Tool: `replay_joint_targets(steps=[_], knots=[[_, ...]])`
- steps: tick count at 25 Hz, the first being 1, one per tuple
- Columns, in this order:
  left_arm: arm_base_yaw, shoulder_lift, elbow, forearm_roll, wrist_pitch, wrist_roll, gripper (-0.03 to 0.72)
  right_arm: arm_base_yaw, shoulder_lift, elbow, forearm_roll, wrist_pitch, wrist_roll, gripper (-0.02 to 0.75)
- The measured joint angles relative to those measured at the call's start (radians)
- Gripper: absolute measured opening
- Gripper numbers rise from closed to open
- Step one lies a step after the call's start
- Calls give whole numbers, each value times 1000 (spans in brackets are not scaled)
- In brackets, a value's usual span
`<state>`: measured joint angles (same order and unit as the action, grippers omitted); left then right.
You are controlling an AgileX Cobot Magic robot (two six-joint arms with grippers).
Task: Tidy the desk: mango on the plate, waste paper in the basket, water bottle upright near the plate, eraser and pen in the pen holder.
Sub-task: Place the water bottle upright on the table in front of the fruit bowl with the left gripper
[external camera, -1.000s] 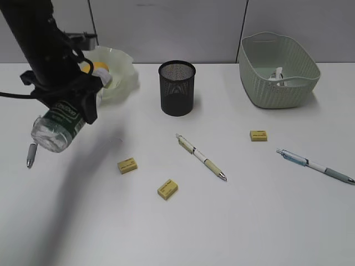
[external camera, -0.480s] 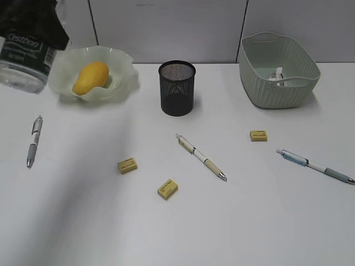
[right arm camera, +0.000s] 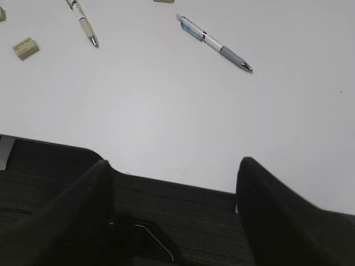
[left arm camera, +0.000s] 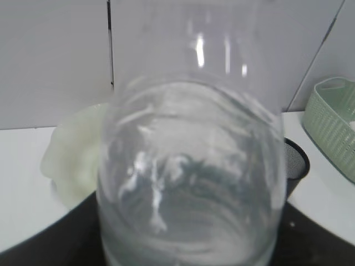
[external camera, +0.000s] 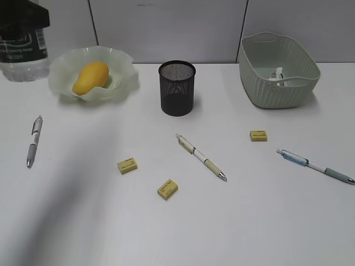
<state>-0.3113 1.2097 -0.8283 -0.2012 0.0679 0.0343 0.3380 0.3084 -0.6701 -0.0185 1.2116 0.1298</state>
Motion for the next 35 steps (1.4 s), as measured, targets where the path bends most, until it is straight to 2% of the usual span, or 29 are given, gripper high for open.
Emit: replay_joint_targets(steps=[3, 9, 21, 28, 35], knots=[[0, 36, 40, -5, -130, 0, 496, 0, 0, 0, 0, 0, 0, 543], [0, 159, 42, 29, -282, 0, 496, 0, 0, 0, 0, 0, -1, 543], [0, 474, 51, 19, -612, -5, 490, 0, 0, 0, 0, 0, -3, 543], [0, 563, 164, 16, -855, -46, 490, 0, 0, 0, 0, 0, -3, 543], [0, 662, 180, -8, -1043, -48, 490, 0, 0, 0, 0, -4, -4, 543]])
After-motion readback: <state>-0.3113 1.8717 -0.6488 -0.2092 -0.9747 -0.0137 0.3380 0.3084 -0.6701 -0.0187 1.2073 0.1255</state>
